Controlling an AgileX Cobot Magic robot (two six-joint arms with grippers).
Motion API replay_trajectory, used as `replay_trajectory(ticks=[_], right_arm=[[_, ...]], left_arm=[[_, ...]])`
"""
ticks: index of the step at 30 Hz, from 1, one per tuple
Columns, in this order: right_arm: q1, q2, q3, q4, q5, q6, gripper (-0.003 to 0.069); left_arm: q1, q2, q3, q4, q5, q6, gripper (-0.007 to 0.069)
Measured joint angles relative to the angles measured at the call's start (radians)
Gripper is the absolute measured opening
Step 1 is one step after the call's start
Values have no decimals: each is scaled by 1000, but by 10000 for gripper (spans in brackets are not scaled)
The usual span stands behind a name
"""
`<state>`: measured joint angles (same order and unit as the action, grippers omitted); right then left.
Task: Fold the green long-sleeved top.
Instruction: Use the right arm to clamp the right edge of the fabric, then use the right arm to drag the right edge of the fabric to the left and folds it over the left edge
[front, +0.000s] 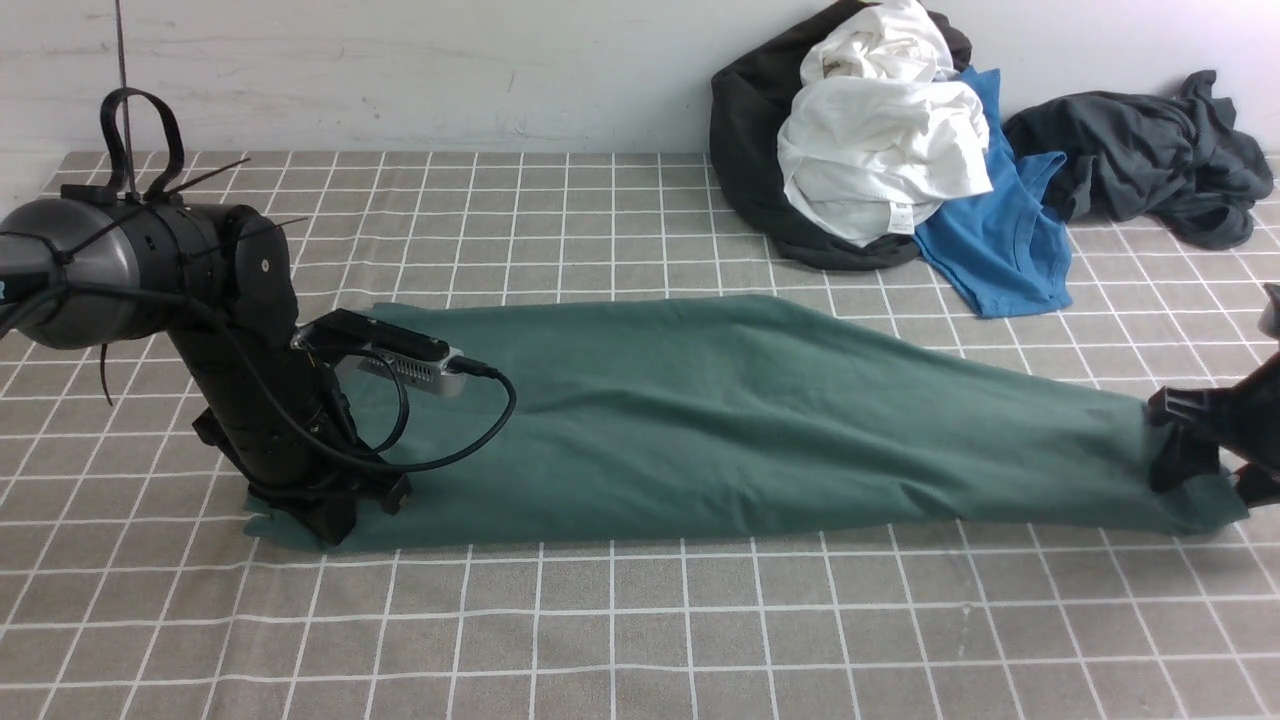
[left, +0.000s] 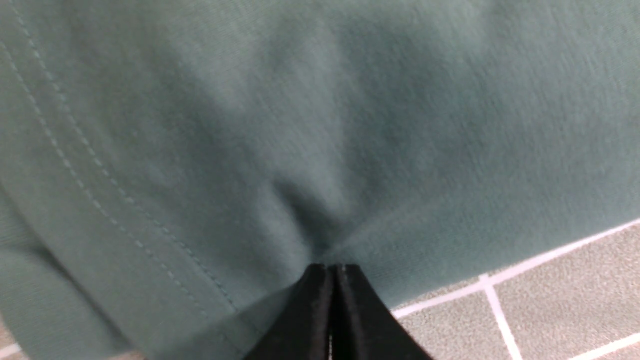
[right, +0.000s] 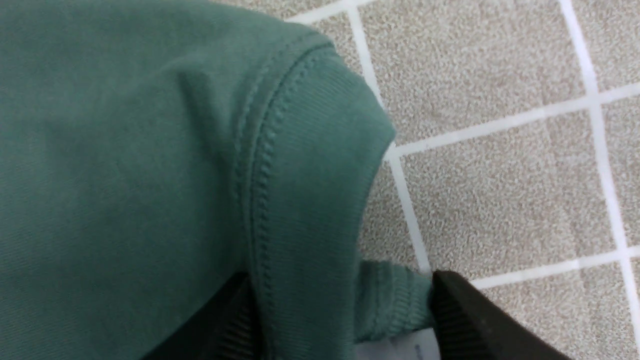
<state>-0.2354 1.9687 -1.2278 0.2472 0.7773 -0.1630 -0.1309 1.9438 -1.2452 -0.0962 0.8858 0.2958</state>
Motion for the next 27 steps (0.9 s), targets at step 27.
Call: replay_trajectory(ticks=[27], right_arm=[[319, -326, -475, -294, 317, 33, 73]], left_arm=[[12, -461, 12, 53, 29, 0, -7]])
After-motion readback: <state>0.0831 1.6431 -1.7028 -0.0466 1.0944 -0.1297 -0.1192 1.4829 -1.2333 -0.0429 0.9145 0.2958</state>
